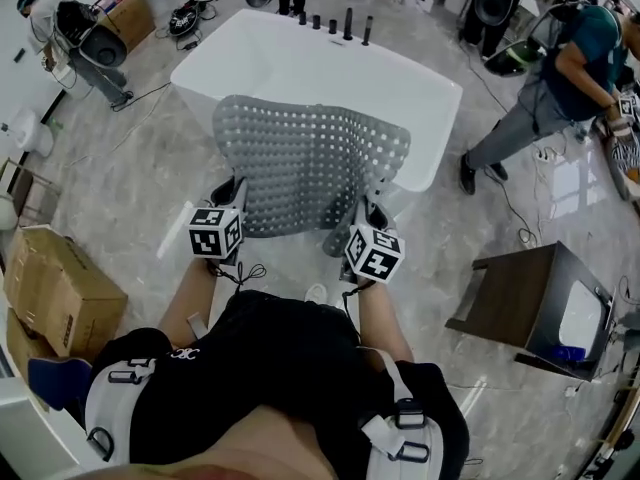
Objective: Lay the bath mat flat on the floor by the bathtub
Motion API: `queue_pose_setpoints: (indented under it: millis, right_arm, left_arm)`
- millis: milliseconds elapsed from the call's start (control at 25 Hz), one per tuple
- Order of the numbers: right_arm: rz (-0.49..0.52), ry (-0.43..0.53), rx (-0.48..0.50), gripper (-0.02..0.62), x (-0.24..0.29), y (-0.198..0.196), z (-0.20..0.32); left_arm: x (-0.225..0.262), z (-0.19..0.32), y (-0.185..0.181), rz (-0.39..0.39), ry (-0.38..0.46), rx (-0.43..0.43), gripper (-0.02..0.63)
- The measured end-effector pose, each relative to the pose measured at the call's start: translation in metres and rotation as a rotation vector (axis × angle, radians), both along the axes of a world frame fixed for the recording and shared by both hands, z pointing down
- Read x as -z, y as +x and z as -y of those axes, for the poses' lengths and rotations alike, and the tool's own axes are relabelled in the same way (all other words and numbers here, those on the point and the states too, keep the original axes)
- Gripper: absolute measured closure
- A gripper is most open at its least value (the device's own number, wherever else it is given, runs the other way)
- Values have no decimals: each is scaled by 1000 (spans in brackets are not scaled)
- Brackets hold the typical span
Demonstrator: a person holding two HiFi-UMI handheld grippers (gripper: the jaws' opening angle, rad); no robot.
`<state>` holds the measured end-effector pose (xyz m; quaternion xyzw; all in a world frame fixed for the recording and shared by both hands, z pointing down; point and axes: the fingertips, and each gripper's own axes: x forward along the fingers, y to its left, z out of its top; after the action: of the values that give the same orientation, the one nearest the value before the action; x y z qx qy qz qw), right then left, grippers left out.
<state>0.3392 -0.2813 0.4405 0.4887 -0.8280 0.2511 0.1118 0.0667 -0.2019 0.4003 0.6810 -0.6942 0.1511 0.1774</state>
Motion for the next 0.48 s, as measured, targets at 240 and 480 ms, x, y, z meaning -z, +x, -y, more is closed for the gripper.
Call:
queue_pose_setpoints:
  millis: [240,480]
  right_arm:
    - [7,-6,54,552,-3,-41,29]
    - [-3,-16,64,552,-13,-77,39]
  left_arm:
    - [-3,22,-31,7,-9,32,556]
    - [-14,40,-63,4,-15,17,557]
